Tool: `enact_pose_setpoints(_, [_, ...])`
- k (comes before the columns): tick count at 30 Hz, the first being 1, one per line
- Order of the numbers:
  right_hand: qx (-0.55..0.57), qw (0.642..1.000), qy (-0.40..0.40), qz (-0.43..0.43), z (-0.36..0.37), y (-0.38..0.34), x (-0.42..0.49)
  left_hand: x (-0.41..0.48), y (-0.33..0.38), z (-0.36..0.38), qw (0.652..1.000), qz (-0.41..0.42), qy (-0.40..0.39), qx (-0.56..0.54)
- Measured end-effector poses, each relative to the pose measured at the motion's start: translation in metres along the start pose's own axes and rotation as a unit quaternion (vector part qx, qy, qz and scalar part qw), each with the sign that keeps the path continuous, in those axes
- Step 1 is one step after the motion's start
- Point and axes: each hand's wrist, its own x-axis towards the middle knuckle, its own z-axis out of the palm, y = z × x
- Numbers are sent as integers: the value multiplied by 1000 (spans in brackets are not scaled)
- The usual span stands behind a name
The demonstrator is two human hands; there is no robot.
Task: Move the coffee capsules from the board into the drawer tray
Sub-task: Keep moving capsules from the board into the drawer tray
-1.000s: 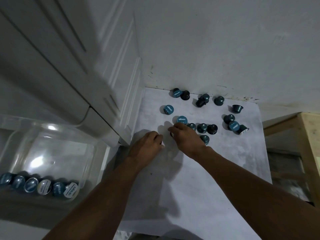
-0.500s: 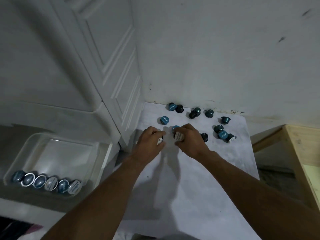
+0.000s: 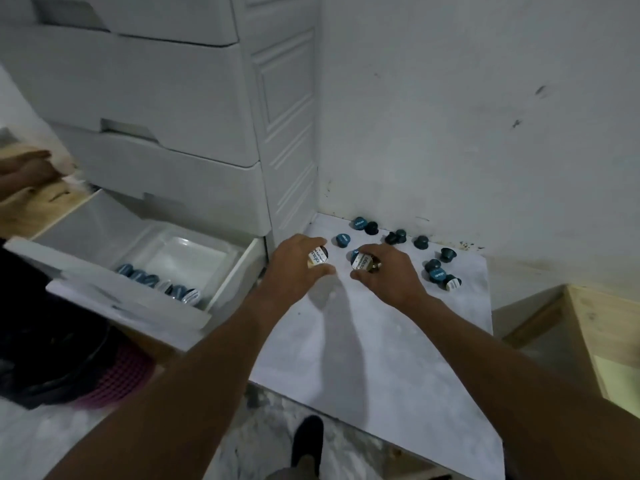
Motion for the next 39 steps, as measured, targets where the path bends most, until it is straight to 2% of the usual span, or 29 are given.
enact_pose_setpoints(7, [38, 996, -6, -77, 8, -45, -47, -76, 8, -39, 988, -88, 90, -85])
enact_pose_setpoints(10, [33, 994, -18, -107, 15, -72, -56, -101, 4, -64, 982, -101, 128, -97])
enact_pose_setpoints(14, [57, 988, -35, -141, 33, -115, -64, -126, -18, -98, 975, -110, 175, -77])
enact_pose_setpoints(19, [69, 983, -46, -165, 65, -168, -63, -146, -58, -139, 962, -154, 196, -115])
enact_pose_setpoints(24, [102, 980, -38, -169, 112, -229, -52, -155, -114, -191, 958, -167, 200, -118])
enact_pose_setpoints(30, [91, 983, 6, -161, 169, -289, -39, -150, -185, -251, 977, -127, 162, -45])
enact_pose_setpoints(34, [75, 984, 32, -156, 192, -314, -30, -135, -216, -275, 985, -93, 142, -25])
enact_pose_setpoints(39, [68, 990, 25, -121, 211, -325, -6, -108, -242, -279, 991, -79, 100, -49])
